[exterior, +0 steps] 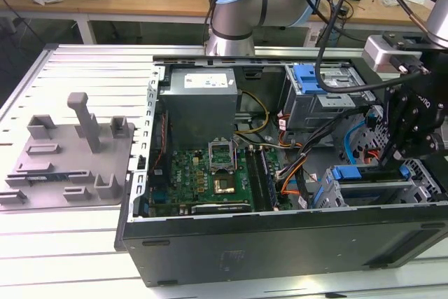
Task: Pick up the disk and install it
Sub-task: 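Insert the first disk wire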
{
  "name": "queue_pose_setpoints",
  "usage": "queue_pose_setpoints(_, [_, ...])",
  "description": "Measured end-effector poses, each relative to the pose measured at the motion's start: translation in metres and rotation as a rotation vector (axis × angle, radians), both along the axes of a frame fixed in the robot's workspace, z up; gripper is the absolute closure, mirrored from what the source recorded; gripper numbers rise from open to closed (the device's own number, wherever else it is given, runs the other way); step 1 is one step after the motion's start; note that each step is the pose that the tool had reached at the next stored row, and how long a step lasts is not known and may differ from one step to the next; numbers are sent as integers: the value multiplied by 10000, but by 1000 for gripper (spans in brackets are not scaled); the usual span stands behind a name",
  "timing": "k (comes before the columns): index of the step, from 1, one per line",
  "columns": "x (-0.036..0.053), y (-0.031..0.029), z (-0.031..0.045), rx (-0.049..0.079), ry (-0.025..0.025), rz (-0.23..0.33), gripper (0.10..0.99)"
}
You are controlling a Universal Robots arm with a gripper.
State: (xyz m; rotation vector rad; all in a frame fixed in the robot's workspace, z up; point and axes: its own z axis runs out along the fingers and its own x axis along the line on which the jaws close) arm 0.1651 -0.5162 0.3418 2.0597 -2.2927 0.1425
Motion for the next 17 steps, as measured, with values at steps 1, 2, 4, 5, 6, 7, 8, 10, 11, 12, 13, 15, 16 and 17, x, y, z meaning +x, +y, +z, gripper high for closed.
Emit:
queue_pose_setpoints(1, [0, 0, -3, 0, 0, 7, 922])
queue_pose_setpoints(2, [0, -1, -10, -1, 0, 24, 922])
queue_pose_setpoints(4, [2, 0, -17, 2, 0, 63, 922])
queue_pose_setpoints(5, [3, 0, -19, 2, 1, 107, 922])
queue_pose_setpoints(6, [3, 0, -20, 1, 1, 147, 922])
queue_pose_setpoints(7, [3, 1, -21, 3, 0, 197, 922])
queue_pose_setpoints(8, [3, 0, -28, 12, 2, 258, 922])
queue_pose_setpoints(10, [3, 0, -30, 1, 1, 345, 922])
queue_pose_setpoints(11, [3, 1, -32, 1, 1, 370, 922])
queue_pose_setpoints(12, [3, 0, -38, 2, 1, 399, 922])
queue_pose_setpoints(13, [3, 0, -45, -1, 1, 425, 922])
queue_pose_setpoints(15, [3, 0, -50, 0, 1, 445, 922])
queue_pose_setpoints(16, [3, 0, -51, 11, 0, 445, 910])
queue_pose_setpoints(17, [3, 0, -44, 17, 1, 445, 910])
